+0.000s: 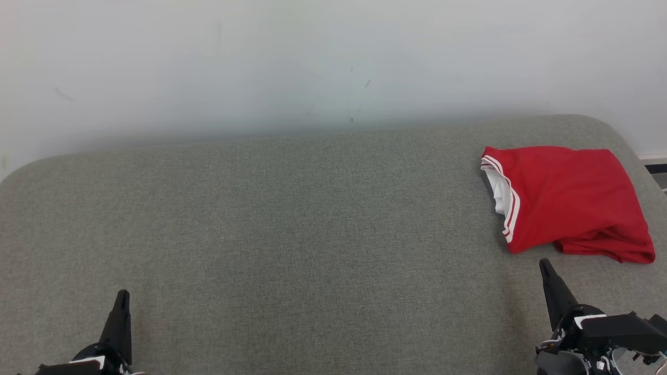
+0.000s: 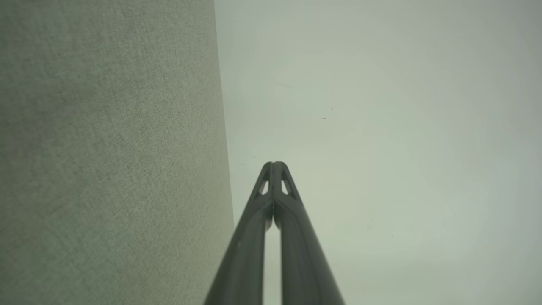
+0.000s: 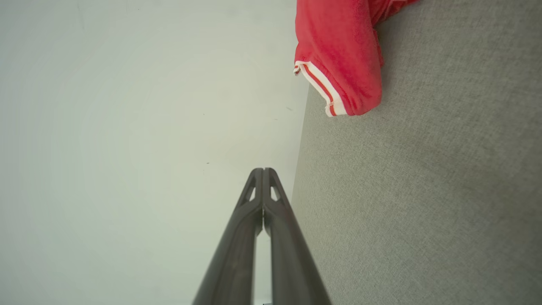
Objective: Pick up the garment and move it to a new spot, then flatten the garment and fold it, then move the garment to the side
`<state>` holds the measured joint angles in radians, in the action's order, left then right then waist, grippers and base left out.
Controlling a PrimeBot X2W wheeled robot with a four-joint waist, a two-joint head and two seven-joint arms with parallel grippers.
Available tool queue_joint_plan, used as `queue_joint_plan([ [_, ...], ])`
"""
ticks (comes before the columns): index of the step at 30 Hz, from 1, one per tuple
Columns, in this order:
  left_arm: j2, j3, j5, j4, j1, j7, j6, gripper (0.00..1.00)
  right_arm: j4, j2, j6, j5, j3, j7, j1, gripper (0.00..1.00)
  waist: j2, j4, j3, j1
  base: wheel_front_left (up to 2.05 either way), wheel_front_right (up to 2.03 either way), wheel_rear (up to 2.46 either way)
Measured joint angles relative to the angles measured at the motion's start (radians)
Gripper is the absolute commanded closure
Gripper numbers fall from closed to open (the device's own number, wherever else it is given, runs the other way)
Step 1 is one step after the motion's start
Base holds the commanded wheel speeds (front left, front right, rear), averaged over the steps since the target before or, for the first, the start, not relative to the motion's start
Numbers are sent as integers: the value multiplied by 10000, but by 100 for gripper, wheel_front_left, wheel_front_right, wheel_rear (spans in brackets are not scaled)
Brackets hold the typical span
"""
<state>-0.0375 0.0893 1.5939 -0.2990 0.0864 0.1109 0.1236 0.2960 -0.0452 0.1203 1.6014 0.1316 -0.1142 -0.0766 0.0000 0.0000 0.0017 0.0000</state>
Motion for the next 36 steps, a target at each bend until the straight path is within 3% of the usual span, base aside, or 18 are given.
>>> queue_joint_plan([
  [36, 0, 0, 0, 2, 0, 0, 0, 100, -2, 0, 0, 0, 0, 0, -1, 100, 0, 0, 0, 0, 0, 0, 0],
])
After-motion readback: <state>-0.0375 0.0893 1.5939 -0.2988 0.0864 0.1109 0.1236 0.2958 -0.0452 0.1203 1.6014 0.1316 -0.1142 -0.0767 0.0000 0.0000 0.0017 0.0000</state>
